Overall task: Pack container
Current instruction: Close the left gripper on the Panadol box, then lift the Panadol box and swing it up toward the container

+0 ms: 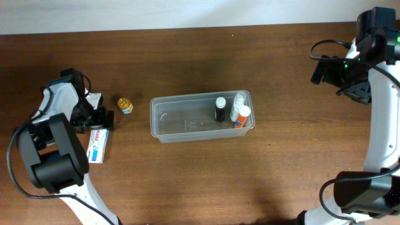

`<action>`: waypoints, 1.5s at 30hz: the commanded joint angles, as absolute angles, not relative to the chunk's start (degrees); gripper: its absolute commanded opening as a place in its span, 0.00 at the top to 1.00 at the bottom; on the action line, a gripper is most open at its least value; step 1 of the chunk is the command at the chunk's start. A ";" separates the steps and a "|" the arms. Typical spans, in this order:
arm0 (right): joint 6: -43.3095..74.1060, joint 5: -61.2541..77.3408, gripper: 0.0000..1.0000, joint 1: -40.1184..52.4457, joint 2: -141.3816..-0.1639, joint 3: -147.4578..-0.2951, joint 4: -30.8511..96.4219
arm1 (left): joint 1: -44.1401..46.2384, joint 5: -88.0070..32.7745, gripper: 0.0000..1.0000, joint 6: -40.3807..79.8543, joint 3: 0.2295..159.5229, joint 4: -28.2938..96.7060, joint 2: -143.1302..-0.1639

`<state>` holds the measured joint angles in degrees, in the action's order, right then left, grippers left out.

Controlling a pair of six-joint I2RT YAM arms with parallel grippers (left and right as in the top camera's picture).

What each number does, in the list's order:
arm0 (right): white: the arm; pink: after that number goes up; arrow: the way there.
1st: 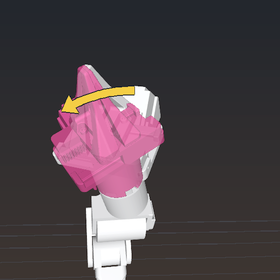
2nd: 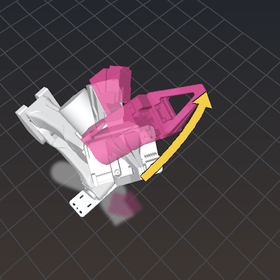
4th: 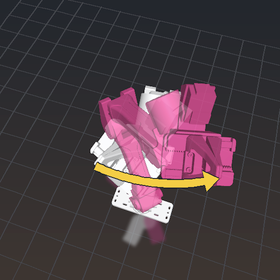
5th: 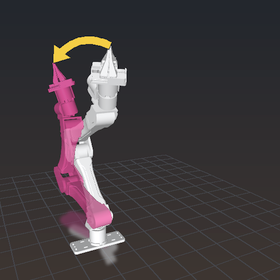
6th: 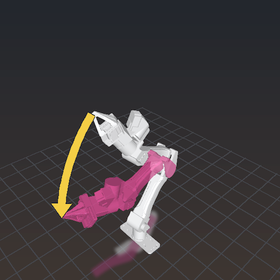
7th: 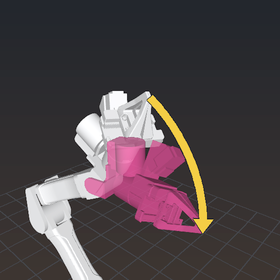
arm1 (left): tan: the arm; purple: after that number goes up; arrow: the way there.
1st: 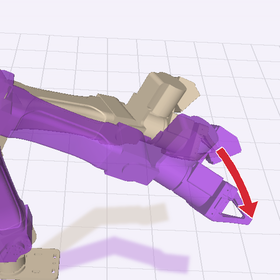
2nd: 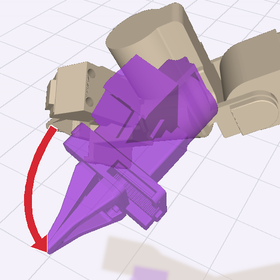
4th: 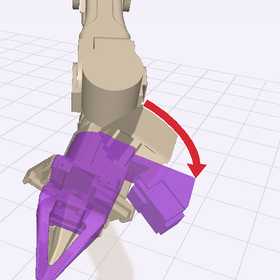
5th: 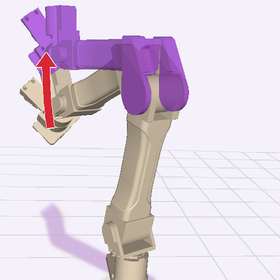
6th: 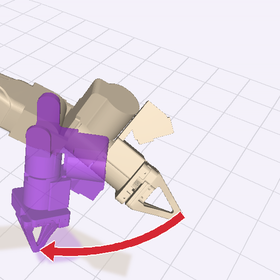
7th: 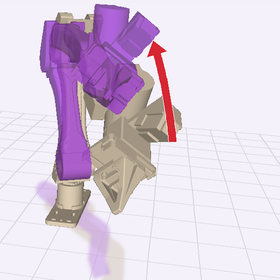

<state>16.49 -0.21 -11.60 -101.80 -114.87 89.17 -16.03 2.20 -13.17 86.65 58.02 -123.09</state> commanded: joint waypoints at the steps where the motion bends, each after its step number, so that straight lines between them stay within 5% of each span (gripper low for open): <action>1: 16.82 -0.71 0.01 -11.70 -101.62 -115.13 89.14 | -16.97 1.93 0.01 -10.46 82.85 54.89 -130.19; 22: 16.82 -0.71 0.02 -11.70 -101.62 -115.13 89.14 | -17.06 -5.76 0.16 -6.04 82.19 63.42 -130.19; 29: 16.82 -0.71 0.02 -11.70 -101.62 -115.13 89.14 | -17.04 -5.78 0.48 -6.02 82.19 63.51 -130.19; 45: 16.82 -0.71 0.02 -11.70 -101.62 -115.13 89.14 | -17.04 -7.77 0.51 -4.75 95.04 73.52 -130.17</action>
